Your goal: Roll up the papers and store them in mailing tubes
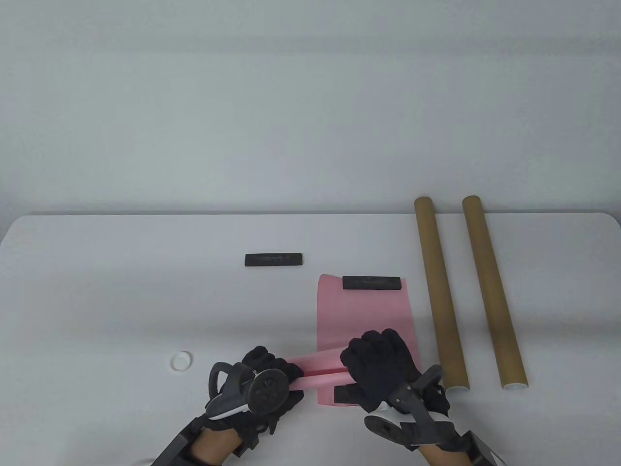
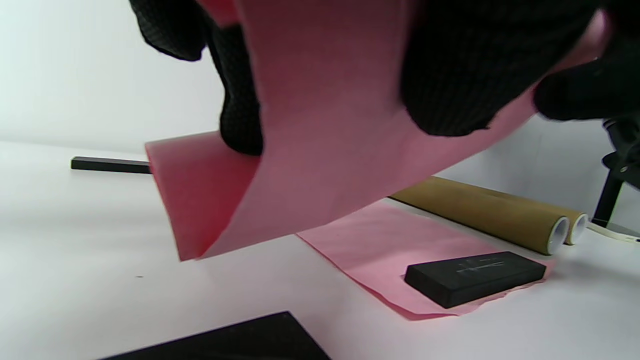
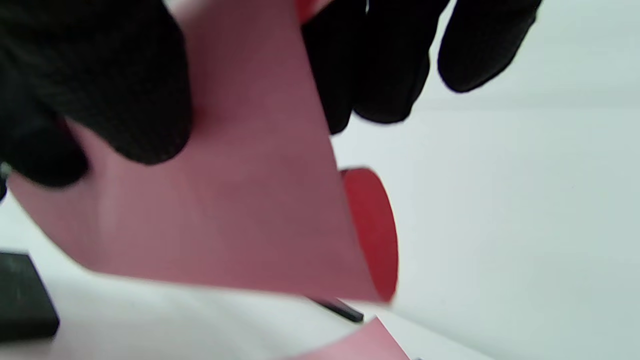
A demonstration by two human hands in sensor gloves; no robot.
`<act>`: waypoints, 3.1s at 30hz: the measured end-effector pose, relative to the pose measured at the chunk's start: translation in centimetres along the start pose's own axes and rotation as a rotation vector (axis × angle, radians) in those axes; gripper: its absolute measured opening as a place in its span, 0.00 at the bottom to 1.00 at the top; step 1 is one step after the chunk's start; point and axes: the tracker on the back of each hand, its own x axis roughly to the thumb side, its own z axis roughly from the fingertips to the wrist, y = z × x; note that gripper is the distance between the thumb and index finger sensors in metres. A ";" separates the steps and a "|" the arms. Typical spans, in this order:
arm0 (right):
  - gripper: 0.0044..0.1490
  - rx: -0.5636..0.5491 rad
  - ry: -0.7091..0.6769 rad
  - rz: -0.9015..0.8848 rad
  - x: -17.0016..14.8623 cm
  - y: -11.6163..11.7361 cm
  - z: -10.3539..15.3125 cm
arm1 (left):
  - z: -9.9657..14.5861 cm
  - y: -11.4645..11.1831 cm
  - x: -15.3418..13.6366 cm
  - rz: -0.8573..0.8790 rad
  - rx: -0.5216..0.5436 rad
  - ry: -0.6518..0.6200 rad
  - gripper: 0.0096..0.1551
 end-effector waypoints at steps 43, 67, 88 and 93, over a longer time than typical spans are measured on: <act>0.29 0.068 0.075 -0.157 -1.1 1.4 -0.3 | 0.2 -0.1 -0.1 -0.133 0.101 0.033 0.28; 0.32 0.176 0.099 -0.353 -2.6 2.3 0.2 | 0.8 0.4 0.9 -0.377 0.159 -0.087 0.44; 0.37 0.179 0.111 -0.438 -2.7 2.1 0.1 | 0.7 0.4 1.5 -0.374 0.163 -0.086 0.35; 0.43 0.086 0.090 -0.227 -2.0 1.3 0.3 | 0.3 0.4 0.2 -0.230 0.113 -0.035 0.30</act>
